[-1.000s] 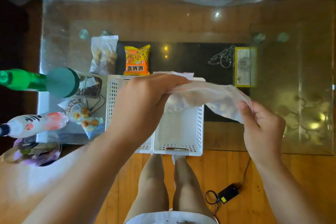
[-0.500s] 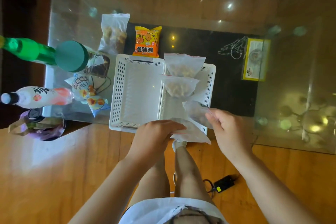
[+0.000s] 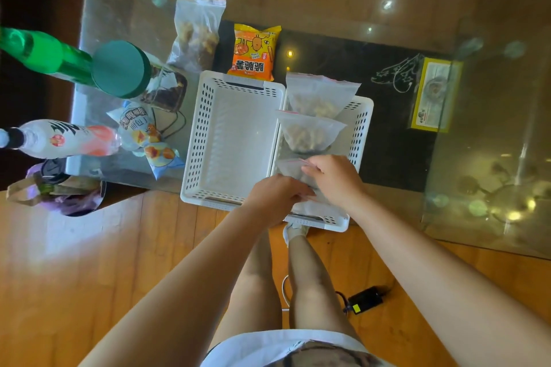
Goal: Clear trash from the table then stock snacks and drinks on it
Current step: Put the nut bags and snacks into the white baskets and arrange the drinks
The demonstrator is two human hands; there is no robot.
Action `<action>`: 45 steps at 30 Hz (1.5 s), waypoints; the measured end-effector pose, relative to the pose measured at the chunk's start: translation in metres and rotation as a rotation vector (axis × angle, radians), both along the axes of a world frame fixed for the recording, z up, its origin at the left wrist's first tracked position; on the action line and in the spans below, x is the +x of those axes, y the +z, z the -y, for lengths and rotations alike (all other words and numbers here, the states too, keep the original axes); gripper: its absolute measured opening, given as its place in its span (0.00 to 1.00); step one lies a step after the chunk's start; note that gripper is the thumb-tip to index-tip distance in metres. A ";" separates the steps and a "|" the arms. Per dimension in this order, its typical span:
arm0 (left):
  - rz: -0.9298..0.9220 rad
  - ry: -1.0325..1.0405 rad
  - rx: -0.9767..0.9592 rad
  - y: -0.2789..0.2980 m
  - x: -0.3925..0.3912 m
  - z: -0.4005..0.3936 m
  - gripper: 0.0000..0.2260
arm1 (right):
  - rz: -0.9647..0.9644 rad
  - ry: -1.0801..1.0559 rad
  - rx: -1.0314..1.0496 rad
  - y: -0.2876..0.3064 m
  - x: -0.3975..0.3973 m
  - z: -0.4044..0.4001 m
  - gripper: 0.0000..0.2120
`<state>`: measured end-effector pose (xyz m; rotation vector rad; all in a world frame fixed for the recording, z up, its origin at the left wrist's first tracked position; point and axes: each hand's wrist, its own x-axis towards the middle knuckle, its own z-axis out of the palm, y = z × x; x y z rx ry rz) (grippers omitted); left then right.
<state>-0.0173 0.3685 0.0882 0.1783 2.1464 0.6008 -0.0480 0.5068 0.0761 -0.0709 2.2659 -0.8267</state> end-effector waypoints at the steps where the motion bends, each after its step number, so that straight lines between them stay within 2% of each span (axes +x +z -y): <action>1: 0.013 -0.012 -0.003 -0.002 -0.002 -0.001 0.15 | 0.028 0.005 0.008 -0.001 -0.003 0.002 0.16; 5: 0.023 0.053 -0.058 -0.008 -0.005 0.001 0.16 | 0.085 -0.023 0.033 -0.003 -0.014 0.003 0.16; 7: 0.002 0.107 -0.107 -0.008 -0.004 0.006 0.17 | 0.071 -0.054 0.019 0.000 -0.016 0.001 0.13; 8: -0.010 0.139 -0.134 -0.008 -0.003 0.009 0.16 | 0.060 -0.073 0.007 0.001 -0.016 0.000 0.10; 10: -0.034 0.231 -0.162 -0.007 -0.001 0.017 0.12 | 0.025 -0.092 0.023 0.006 -0.016 -0.004 0.11; 12: -0.058 0.300 -0.151 -0.006 -0.002 0.022 0.09 | -0.011 -0.078 0.055 0.008 -0.017 -0.007 0.11; 15: -0.092 0.325 -0.121 -0.005 -0.004 0.024 0.09 | -0.020 -0.049 0.078 0.009 -0.018 -0.009 0.15; 23: -0.095 0.373 -0.102 -0.008 -0.007 0.028 0.10 | -0.082 -0.021 0.066 0.015 -0.016 -0.003 0.12; 26: -0.096 0.392 -0.088 -0.007 -0.005 0.029 0.10 | -0.111 -0.049 0.025 0.016 -0.011 -0.004 0.14; 28: -0.087 0.441 -0.065 -0.005 -0.002 0.031 0.10 | -0.196 -0.072 -0.010 0.020 -0.003 -0.003 0.19; 30: -0.075 0.492 -0.041 -0.004 0.000 0.033 0.09 | -0.379 -0.058 -0.045 0.027 0.008 -0.002 0.21; 32: -0.069 0.523 -0.036 -0.003 0.002 0.035 0.09 | -0.581 0.013 -0.052 0.032 0.022 0.001 0.18; 34: -0.072 0.537 -0.043 -0.001 0.004 0.038 0.09 | -0.683 0.126 -0.018 0.031 0.036 0.006 0.21; 37: -0.079 0.583 -0.032 0.002 0.007 0.043 0.10 | -0.545 0.386 0.208 0.020 0.045 0.010 0.40; 39: -0.096 0.624 -0.026 0.004 0.009 0.050 0.10 | -0.433 0.443 0.335 0.008 0.040 0.007 0.49; 41: -0.119 0.685 -0.021 0.006 0.012 0.059 0.10 | -0.377 0.444 0.407 -0.002 0.030 0.006 0.51; 45: -0.176 0.783 -0.037 0.016 0.019 0.083 0.11 | -0.313 0.467 0.472 -0.011 0.013 0.007 0.48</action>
